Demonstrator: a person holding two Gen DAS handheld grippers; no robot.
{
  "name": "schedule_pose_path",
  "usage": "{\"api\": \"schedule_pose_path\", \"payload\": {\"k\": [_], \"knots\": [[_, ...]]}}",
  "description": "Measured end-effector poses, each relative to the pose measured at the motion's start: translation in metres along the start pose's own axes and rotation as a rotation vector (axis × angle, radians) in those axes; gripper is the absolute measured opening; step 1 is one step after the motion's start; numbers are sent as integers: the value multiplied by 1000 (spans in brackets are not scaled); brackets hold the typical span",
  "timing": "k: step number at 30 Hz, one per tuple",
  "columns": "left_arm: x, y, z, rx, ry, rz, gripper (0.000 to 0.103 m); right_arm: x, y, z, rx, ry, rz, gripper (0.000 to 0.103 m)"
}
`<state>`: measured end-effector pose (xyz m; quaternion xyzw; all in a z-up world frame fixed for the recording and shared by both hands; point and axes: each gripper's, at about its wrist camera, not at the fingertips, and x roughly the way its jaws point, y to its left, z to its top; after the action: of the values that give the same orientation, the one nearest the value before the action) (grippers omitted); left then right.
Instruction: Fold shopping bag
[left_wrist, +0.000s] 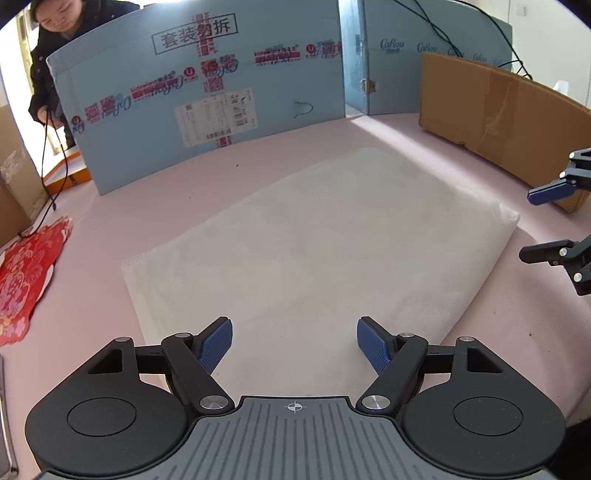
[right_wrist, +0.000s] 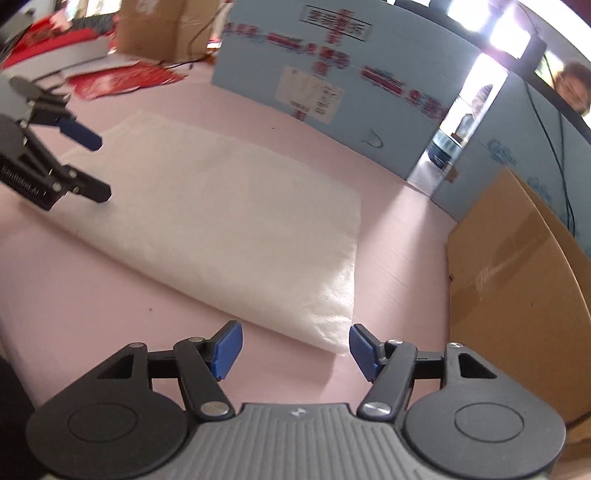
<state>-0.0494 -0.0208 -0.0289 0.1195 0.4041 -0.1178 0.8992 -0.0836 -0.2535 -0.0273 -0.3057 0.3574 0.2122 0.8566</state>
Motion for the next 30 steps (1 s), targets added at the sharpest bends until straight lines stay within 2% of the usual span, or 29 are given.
{"api": "schedule_pose_path", "payload": {"k": [4,7,11,14,16,19,23,25,30], "knots": [[4,7,-5,-85,5,0,81,10,21,4,-201,-47,-6,68],[7,15,-9,-153,8,-9,84,15,40,7,-375,-134,-17,68],[5,8,-12,-125,-11,10,85,20,64,12,-570,-240,-21,67],[-5,2,-11,-78,-37,28,85,19,80,15,-671,-286,-7,67],[-14,-2,-10,-50,-67,26,85,14,86,15,-704,-305,22,67],[-12,-10,-10,-2,-38,18,85,7,91,10,-720,-309,52,67],[4,6,-12,-158,21,9,85,2,94,7,-712,-304,59,68],[6,11,-14,-197,20,0,86,2,96,8,-709,-303,48,69],[7,14,-15,-170,19,-18,88,6,95,4,-734,-284,-24,69]]}}
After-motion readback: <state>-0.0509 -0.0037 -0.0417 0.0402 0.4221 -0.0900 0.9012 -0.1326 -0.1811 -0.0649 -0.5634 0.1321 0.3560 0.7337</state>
